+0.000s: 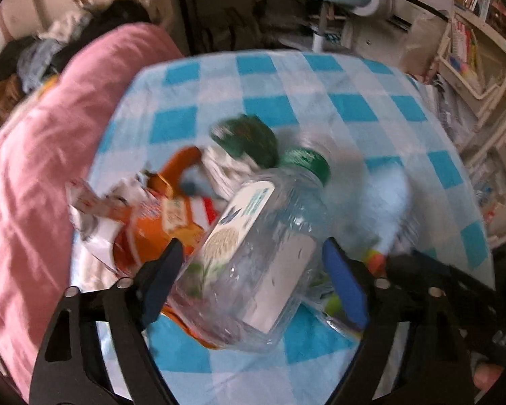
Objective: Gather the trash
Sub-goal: 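Grasp the clear plastic bottle with the left gripper while the right gripper grasps the milk carton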
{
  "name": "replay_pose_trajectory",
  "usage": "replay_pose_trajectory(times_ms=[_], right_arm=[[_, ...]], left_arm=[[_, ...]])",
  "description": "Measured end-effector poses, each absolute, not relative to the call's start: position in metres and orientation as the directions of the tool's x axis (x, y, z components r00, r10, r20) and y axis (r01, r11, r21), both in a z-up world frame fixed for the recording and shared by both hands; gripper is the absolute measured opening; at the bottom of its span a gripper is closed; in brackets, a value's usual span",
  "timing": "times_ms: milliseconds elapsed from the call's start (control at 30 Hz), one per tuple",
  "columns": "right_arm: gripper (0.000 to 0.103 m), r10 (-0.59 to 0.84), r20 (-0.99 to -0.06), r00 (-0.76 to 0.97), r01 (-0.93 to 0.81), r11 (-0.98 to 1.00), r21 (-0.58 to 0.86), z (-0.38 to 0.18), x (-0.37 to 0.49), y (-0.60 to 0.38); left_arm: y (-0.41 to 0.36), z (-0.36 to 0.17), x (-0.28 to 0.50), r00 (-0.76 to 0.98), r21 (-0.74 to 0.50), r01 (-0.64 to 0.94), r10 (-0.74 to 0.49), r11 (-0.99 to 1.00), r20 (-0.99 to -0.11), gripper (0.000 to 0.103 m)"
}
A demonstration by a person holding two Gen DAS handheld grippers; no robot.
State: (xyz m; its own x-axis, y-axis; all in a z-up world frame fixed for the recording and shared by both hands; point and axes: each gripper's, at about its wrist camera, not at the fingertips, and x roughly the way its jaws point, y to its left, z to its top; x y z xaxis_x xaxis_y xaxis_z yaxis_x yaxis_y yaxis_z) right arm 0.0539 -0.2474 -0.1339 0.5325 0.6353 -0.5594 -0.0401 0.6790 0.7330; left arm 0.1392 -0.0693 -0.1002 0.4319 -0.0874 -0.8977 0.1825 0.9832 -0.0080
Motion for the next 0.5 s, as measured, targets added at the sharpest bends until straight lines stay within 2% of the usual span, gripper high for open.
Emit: replay_pose_trajectory(times_ms=[33, 67, 233, 300, 333, 433, 500], right_arm=[[0.026, 0.628, -0.567, 0.533, -0.065, 0.699, 0.712, -0.128, 0.052, -0.247], [0.023, 0.624, -0.573, 0.531, -0.076, 0.709, 0.701, -0.126, 0.05, -0.247], [0.022, 0.574, -0.629, 0.524, -0.084, 0.77, 0.633, -0.124, 0.039, -0.262], [0.023, 0.568, -0.634, 0.524, -0.064, 0.769, 0.636, -0.127, 0.039, -0.269], [0.026, 0.57, -0.625, 0.533, -0.049, 0.758, 0.65, -0.129, 0.039, -0.273], [0.064, 0.609, -0.554, 0.568, -0.007, 0.676, 0.737, -0.135, 0.042, -0.281], [0.064, 0.618, -0.543, 0.569, -0.014, 0.668, 0.744, -0.135, 0.046, -0.275]], left_arm=[[-0.07, -0.1, 0.137, 0.426, -0.021, 0.191, -0.102, 0.981, -0.899, 0.074], [-0.07, -0.1, 0.135, 0.418, -0.03, 0.202, -0.114, 0.979, -0.901, 0.071], [-0.073, -0.103, 0.122, 0.329, -0.111, 0.288, -0.208, 0.951, -0.921, 0.069], [-0.075, -0.104, 0.121, 0.318, -0.115, 0.294, -0.21, 0.949, -0.925, 0.069], [-0.075, -0.104, 0.122, 0.327, -0.102, 0.286, -0.198, 0.953, -0.924, 0.069], [-0.071, -0.101, 0.129, 0.357, -0.101, 0.235, -0.182, 0.967, -0.916, 0.069], [-0.066, -0.1, 0.133, 0.358, -0.13, 0.208, -0.199, 0.97, -0.912, 0.069]])
